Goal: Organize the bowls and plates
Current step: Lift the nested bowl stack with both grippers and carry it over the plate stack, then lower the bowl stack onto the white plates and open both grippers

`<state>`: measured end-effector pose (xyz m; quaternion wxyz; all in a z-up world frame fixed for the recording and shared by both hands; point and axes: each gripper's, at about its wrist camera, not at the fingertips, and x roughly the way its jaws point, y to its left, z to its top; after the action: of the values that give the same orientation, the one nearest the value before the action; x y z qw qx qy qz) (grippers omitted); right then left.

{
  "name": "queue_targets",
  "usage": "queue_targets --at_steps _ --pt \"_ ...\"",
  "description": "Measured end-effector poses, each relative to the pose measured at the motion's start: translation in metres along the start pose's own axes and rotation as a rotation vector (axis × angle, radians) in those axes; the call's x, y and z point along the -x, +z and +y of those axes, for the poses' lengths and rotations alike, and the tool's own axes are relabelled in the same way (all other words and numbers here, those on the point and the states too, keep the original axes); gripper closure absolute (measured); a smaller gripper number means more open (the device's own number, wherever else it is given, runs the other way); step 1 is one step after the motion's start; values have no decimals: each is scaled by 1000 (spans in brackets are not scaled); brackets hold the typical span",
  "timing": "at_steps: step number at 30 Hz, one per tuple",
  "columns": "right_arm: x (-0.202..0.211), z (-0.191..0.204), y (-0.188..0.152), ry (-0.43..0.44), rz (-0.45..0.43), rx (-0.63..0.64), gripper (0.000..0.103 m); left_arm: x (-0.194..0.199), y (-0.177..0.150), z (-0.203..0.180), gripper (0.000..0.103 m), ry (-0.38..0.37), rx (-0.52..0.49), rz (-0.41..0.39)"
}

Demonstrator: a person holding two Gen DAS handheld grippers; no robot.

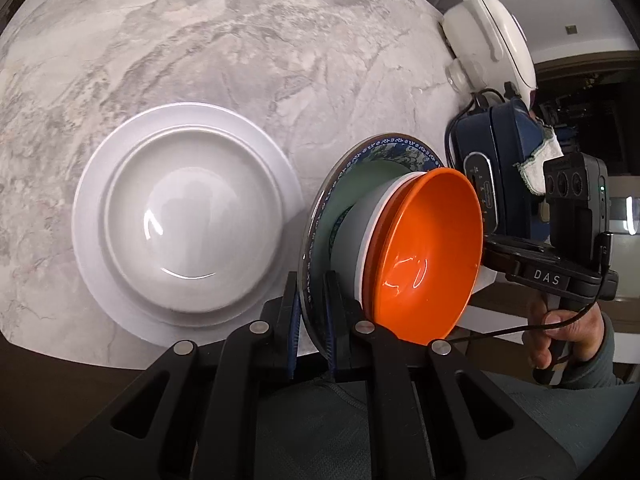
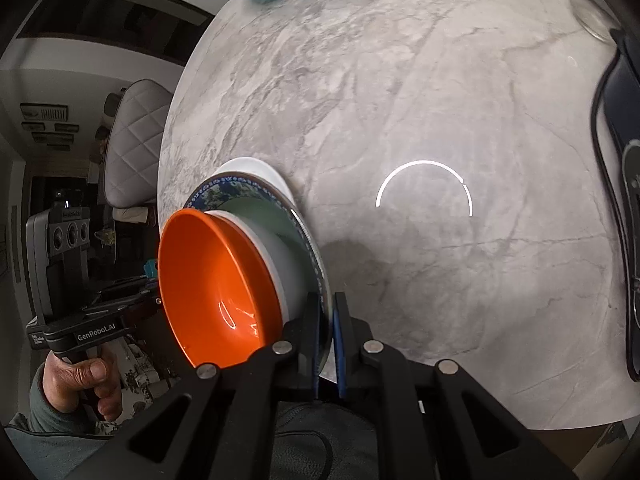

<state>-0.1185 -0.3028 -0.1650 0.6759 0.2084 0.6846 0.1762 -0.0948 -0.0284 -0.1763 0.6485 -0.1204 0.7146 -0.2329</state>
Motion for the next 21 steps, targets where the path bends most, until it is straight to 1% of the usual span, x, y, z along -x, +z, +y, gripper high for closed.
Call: queue_targets --at_steps 5,9,14,16,21 --pt "-24 42 14 4 29 56 93 30 -5 45 95 15 34 -37" --pt "-46 66 26 -4 42 87 93 38 -4 77 95 25 46 -46" --pt "-68 85 41 -22 47 110 93 30 -1 108 95 25 68 -43" --pt "-78 89 47 -26 50 111 93 21 3 115 95 39 61 -40" --pt "-100 87 54 -38 63 95 93 8 7 128 95 59 46 -38"
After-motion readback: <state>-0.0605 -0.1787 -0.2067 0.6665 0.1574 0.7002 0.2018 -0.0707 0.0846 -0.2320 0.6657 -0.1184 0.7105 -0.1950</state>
